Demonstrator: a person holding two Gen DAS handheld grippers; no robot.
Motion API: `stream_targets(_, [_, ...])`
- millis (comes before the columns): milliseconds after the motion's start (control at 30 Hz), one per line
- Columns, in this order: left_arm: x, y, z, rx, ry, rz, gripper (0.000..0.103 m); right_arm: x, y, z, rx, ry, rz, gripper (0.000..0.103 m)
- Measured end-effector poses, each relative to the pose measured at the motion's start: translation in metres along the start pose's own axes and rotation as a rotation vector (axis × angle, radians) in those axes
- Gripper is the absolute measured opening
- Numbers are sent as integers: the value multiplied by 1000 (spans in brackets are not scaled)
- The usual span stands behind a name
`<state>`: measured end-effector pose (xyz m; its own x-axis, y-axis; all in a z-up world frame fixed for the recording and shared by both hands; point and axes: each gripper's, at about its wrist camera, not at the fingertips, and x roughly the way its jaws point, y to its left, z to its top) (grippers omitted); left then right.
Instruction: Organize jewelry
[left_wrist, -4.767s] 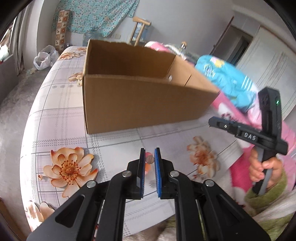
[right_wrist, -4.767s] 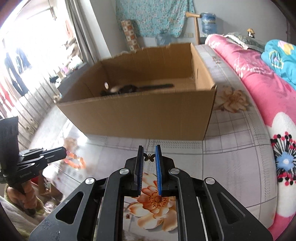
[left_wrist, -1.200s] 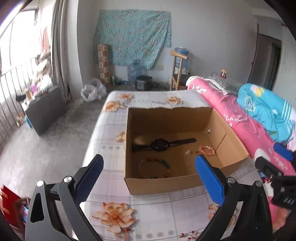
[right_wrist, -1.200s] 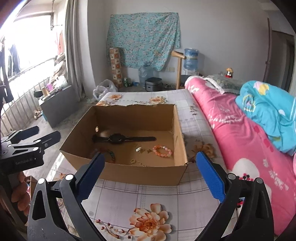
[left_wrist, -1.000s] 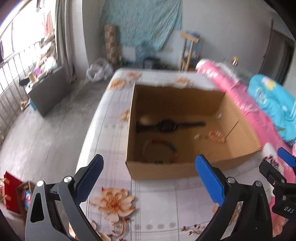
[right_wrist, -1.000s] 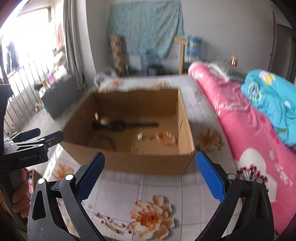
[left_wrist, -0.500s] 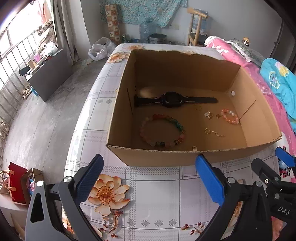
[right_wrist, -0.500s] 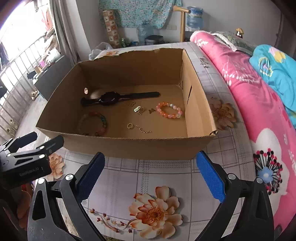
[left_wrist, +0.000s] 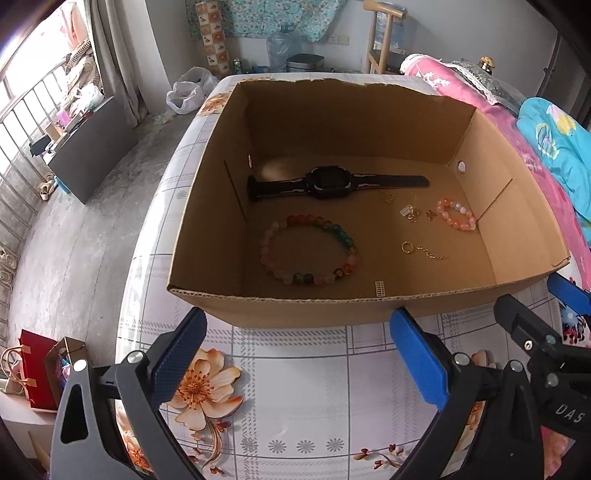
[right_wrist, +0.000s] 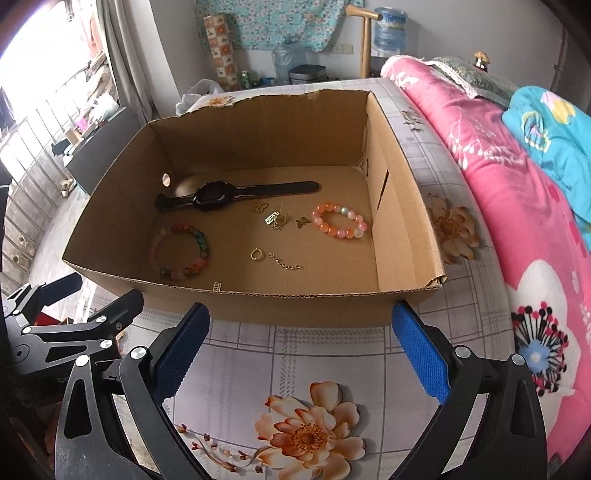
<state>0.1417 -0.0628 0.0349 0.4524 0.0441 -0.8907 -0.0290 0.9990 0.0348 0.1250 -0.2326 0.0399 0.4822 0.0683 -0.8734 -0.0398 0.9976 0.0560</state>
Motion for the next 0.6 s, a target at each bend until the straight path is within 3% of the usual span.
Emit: stream_targets(600, [-4, 2, -1, -4, 7, -33, 97, -1, -3, 1, 1, 2, -16, 95])
